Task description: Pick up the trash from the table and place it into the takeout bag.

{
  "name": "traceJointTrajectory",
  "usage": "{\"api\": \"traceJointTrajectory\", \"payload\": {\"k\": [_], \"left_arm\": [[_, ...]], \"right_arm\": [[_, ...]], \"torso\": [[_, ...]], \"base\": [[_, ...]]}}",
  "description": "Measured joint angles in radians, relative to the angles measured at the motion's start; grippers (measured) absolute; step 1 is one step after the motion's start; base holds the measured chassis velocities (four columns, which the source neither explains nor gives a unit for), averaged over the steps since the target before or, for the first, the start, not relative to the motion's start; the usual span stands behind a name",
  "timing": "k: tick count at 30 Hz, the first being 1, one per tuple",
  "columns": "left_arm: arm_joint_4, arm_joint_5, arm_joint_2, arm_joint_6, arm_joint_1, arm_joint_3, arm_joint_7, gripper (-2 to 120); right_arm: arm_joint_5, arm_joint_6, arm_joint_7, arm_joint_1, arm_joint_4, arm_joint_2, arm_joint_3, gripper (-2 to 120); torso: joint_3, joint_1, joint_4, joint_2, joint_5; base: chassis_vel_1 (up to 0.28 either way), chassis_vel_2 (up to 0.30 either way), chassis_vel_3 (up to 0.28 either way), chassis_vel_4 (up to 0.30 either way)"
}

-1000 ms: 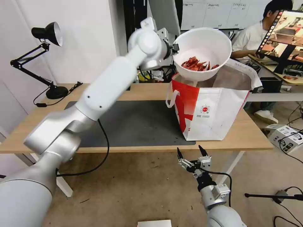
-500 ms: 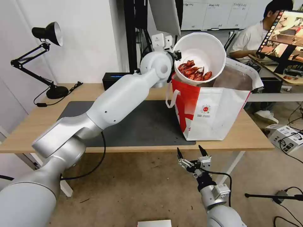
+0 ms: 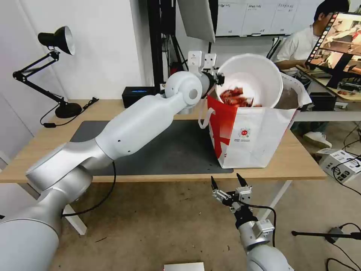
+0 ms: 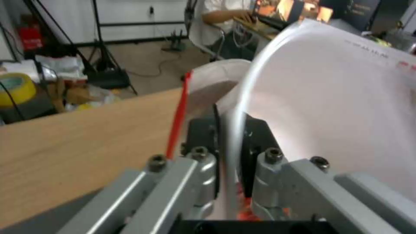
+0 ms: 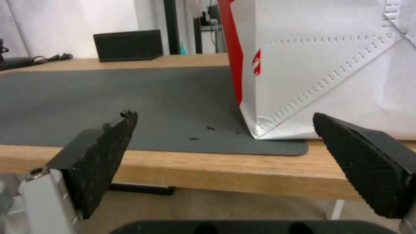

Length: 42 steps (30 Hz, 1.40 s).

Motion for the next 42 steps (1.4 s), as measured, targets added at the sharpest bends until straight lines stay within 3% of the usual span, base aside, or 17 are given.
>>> {"api": "traceJointTrajectory", "payload": {"k": [6, 12, 14, 16, 21, 24, 25, 27, 29, 33, 34, 37, 39, 41, 42], "left_arm": [[-0.029, -0.062, 0.011, 0.035, 0.007, 0.003, -0.001, 38], [-0.055, -0.064, 0.034, 0.021, 0.032, -0.019, -0.001, 60], [-0.062, -0.062, 0.041, 0.010, 0.037, -0.023, 0.000, 62], [-0.098, -0.037, 0.081, -0.039, 0.058, -0.043, 0.015, 75], [-0.148, 0.016, 0.142, -0.130, 0.094, -0.068, 0.043, 89], [-0.198, 0.131, 0.219, -0.266, 0.169, -0.089, 0.123, 103], [-0.198, 0.131, 0.219, -0.266, 0.169, -0.089, 0.123, 103], [-0.232, 0.222, 0.279, -0.384, 0.255, -0.115, 0.193, 108], [-0.246, 0.251, 0.300, -0.426, 0.290, -0.133, 0.217, 109], [-0.285, 0.383, 0.368, -0.569, 0.461, -0.252, 0.302, 114], [-0.285, 0.383, 0.368, -0.569, 0.461, -0.252, 0.302, 114], [-0.315, 0.447, 0.398, -0.631, 0.609, -0.364, 0.352, 114], [-0.320, 0.452, 0.400, -0.637, 0.626, -0.377, 0.356, 114], [-0.360, 0.510, 0.407, -0.677, 0.757, -0.485, 0.387, 112], [-0.360, 0.510, 0.407, -0.677, 0.757, -0.485, 0.387, 112]], "right_arm": [[0.000, 0.000, 0.000, 0.000, 0.000, 0.000, 0.000, 100], [0.000, 0.000, 0.000, 0.000, 0.000, 0.000, 0.000, 100], [0.000, 0.000, 0.000, 0.000, 0.000, 0.000, 0.000, 100], [0.000, 0.000, 0.000, 0.000, 0.000, 0.000, 0.000, 100], [0.000, 0.000, 0.000, 0.000, 0.000, 0.000, 0.000, 100], [0.000, 0.000, 0.000, 0.000, 0.000, 0.000, 0.000, 100], [0.000, 0.000, 0.000, 0.000, 0.000, 0.000, 0.000, 100], [0.000, 0.000, 0.000, 0.000, 0.000, 0.000, 0.000, 100], [0.000, 0.000, 0.000, 0.000, 0.000, 0.000, 0.000, 100], [0.000, 0.000, 0.000, 0.000, 0.000, 0.000, 0.000, 100], [0.000, 0.000, 0.000, 0.000, 0.000, 0.000, 0.000, 100], [0.000, 0.000, 0.000, 0.000, 0.000, 0.000, 0.000, 100], [0.000, 0.000, 0.000, 0.000, 0.000, 0.000, 0.000, 100], [0.000, 0.000, 0.000, 0.000, 0.000, 0.000, 0.000, 100], [0.000, 0.000, 0.000, 0.000, 0.000, 0.000, 0.000, 100]], "torso": [[0.000, 0.000, -0.0001, 0.000, 0.0000], [0.000, 0.000, -0.0002, 0.000, 0.0000], [0.000, 0.000, -0.0002, 0.000, -0.0001], [0.000, 0.000, -0.0003, 0.000, 0.0000], [0.000, 0.000, 0.0000, 0.000, -0.0002], [0.000, 0.000, -0.0002, 0.000, 0.0001], [0.000, 0.000, -0.0002, 0.000, 0.0001], [0.000, 0.000, -0.0001, 0.000, -0.0005], [0.000, 0.000, 0.0001, 0.000, -0.0004], [0.000, 0.000, 0.0000, 0.000, -0.0001], [0.000, 0.000, 0.0000, 0.000, -0.0001], [0.000, 0.000, 0.0000, 0.000, -0.0002], [0.000, 0.000, 0.0000, 0.000, -0.0001], [0.000, 0.000, -0.0002, 0.000, -0.0001], [0.000, 0.000, -0.0002, 0.000, -0.0001]], "base": [[0.000, 0.000, 0.000, 0.000], [0.000, 0.000, 0.000, 0.000], [0.000, 0.000, 0.000, 0.000], [0.000, 0.000, 0.000, 0.000], [0.000, 0.000, 0.000, 0.000], [0.000, 0.000, 0.000, 0.000], [0.000, 0.000, 0.000, 0.000], [0.000, 0.000, 0.000, 0.000], [0.000, 0.000, 0.000, 0.000], [0.000, 0.000, 0.000, 0.000], [0.000, 0.000, 0.000, 0.000], [0.000, 0.000, 0.000, 0.000], [0.000, 0.000, 0.000, 0.000], [0.000, 0.000, 0.000, 0.000], [0.000, 0.000, 0.000, 0.000]]}}
